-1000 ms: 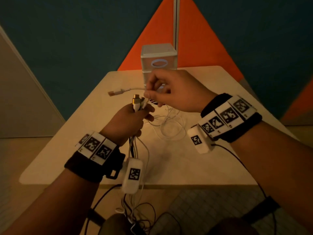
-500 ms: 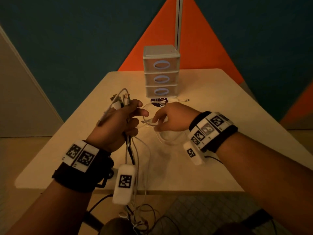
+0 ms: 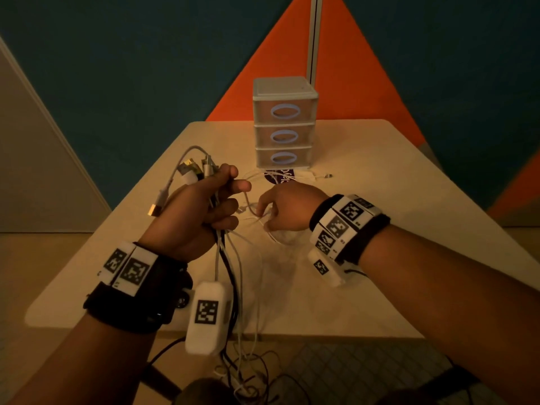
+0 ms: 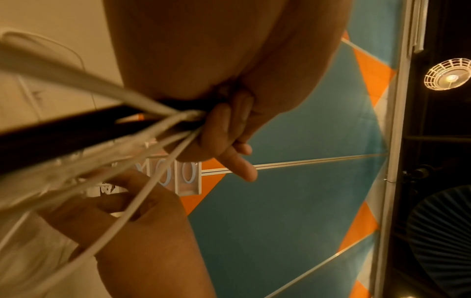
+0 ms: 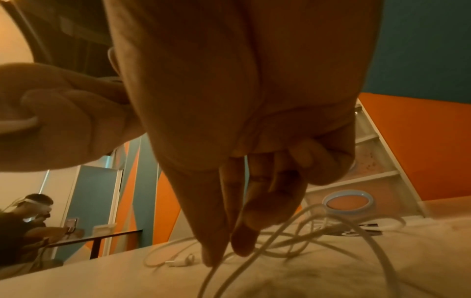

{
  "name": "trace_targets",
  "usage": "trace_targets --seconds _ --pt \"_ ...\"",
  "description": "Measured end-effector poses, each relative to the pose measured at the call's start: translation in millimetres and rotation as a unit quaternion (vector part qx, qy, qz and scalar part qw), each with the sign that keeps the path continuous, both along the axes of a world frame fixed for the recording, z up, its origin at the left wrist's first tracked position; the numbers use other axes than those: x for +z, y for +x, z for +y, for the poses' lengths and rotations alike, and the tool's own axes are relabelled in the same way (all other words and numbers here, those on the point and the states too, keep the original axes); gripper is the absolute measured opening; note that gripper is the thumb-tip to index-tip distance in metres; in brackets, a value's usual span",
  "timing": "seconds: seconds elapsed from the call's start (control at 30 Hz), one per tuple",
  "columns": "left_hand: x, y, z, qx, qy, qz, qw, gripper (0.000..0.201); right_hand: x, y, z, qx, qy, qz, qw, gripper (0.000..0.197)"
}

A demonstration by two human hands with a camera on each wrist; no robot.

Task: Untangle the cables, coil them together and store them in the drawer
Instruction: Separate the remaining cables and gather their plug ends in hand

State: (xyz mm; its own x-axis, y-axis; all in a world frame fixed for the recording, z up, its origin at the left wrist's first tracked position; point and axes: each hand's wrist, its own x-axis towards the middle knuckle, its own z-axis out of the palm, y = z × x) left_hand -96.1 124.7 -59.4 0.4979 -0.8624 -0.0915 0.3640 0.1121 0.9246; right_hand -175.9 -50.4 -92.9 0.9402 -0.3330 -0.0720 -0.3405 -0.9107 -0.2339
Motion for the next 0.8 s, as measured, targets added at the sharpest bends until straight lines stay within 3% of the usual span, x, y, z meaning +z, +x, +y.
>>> trace_targets --seconds 0.17,0.27,0.5,0.8 --pt "2.1 2.3 2.8 0.024 -0.002 -0.018 1.0 0.023 1.8 -1.5 -5.3 0.006 -0.051 -0.01 0.999 0.014" --pt "2.4 6.7 4.8 0.058 0.0 -0.037 0.998 0.02 9.3 -10.5 -16.0 -0.003 -0.026 -0.034 0.999 0.013" --pt "6.4 17.8 8.3 0.093 -0.02 -0.048 0.994 0.02 29.2 -41.4 -42.8 -0.059 0.055 -0.222 0.972 0.014" --pt "2.4 19.6 0.4 0.143 -0.014 -0.061 0.988 0.02 31.4 -59.8 -47.7 -0.028 0.067 -0.242 0.968 0.013"
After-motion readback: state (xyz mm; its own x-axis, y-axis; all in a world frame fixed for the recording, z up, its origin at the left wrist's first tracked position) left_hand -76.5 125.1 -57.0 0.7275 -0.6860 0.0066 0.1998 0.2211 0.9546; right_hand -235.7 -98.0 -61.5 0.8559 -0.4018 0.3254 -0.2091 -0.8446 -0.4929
